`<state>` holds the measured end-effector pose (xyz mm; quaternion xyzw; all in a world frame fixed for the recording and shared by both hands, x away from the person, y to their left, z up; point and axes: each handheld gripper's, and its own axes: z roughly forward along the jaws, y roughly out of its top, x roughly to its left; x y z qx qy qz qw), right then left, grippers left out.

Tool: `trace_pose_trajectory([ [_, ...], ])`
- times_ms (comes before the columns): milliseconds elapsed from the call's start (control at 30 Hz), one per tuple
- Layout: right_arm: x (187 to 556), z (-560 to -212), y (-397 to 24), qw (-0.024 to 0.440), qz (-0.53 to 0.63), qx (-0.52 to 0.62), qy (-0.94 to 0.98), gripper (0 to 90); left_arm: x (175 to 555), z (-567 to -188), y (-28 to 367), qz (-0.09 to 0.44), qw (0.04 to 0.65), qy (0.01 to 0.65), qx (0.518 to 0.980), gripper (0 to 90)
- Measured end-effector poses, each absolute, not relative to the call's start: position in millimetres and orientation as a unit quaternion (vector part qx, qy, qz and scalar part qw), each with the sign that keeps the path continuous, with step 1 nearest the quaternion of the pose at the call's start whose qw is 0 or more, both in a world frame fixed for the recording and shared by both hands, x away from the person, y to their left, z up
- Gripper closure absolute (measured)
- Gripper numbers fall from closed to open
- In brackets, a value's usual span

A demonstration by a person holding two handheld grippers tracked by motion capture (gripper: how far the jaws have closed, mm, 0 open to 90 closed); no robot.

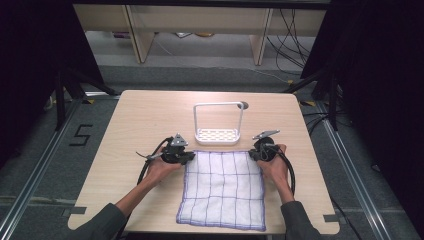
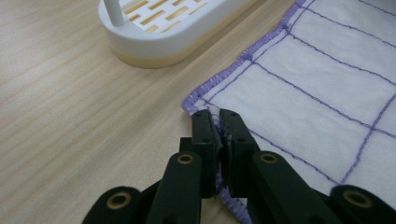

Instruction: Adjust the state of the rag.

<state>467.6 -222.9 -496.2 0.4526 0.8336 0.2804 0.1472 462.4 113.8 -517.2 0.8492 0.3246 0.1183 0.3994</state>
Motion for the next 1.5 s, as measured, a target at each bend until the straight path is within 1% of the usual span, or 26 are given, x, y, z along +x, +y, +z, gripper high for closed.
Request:
trace_pose_trajectory([
  [100,467,-495,-223,0.146,0.278,0.449,0.836,86.7,464,-518,116,0.113,0.405,0.331,0.845,85.7],
  [200,468,-496,-225,0.160,0.284,0.438,0.838,86.9,464,-517,116,0.114,0.405,0.327,0.846,86.0],
  [267,465,-488,-224,0.153,0.290,0.450,0.831,87.1,463,-515,116,0.119,0.407,0.325,0.846,86.1],
  [300,465,-487,-225,0.162,0.296,0.443,0.831,87.2,463,-515,116,0.120,0.407,0.325,0.845,86.1],
  [333,464,-484,-225,0.151,0.297,0.451,0.828,87.2,463,-515,116,0.120,0.407,0.325,0.845,86.1],
  [433,464,-478,-226,0.170,0.309,0.434,0.829,87.5,464,-513,120,0.116,0.419,0.329,0.838,86.2],
  [467,464,-478,-226,0.170,0.309,0.434,0.829,87.5,464,-513,120,0.116,0.419,0.329,0.838,86.3],
  [500,465,-477,-226,0.184,0.320,0.421,0.828,87.6,466,-510,123,0.115,0.425,0.332,0.834,86.4],
  [567,464,-476,-226,0.181,0.320,0.427,0.826,87.7,466,-508,125,0.115,0.429,0.334,0.831,86.4],
  [600,462,-469,-226,0.172,0.317,0.430,0.827,87.7,467,-505,126,0.119,0.437,0.338,0.825,86.4],
  [633,463,-468,-227,0.180,0.325,0.419,0.829,87.7,467,-501,129,0.116,0.436,0.331,0.829,86.4],
  [667,460,-463,-225,0.170,0.324,0.434,0.823,87.7,467,-500,128,0.117,0.445,0.336,0.822,86.4],
  [700,460,-462,-225,0.182,0.329,0.422,0.825,87.7,467,-500,128,0.117,0.445,0.336,0.822,86.4],
  [733,458,-458,-224,0.174,0.332,0.432,0.820,87.7,466,-492,130,0.119,0.455,0.333,0.817,86.3],
  [800,457,-454,-223,0.177,0.334,0.426,0.822,87.7,465,-489,130,0.123,0.460,0.329,0.816,86.4],
  [833,456,-447,-222,0.186,0.343,0.422,0.818,87.7,465,-484,132,0.125,0.464,0.329,0.813,86.3],
  [933,454,-440,-220,0.192,0.353,0.414,0.817,87.7,466,-476,136,0.132,0.470,0.327,0.809,86.3],
  [967,455,-434,-220,0.201,0.361,0.400,0.818,87.7,467,-472,139,0.133,0.474,0.330,0.806,86.3],
  [1133,456,-427,-219,0.199,0.371,0.407,0.811,87.7,468,-468,145,0.134,0.482,0.334,0.799,86.3],
  [1267,457,-428,-219,0.208,0.380,0.392,0.812,87.7,467,-466,146,0.134,0.485,0.333,0.798,86.3],
  [1367,450,-424,-219,0.210,0.384,0.389,0.811,87.7,462,-463,148,0.135,0.485,0.328,0.799,86.3],
  [1400,445,-422,-219,0.199,0.384,0.392,0.812,87.7,459,-463,149,0.132,0.487,0.323,0.801,86.3],
  [1467,441,-421,-220,0.200,0.386,0.391,0.811,87.7,453,-461,152,0.133,0.489,0.317,0.802,86.3],
  [1500,429,-417,-223,0.201,0.390,0.386,0.812,87.7,446,-459,155,0.133,0.488,0.313,0.804,86.4],
])
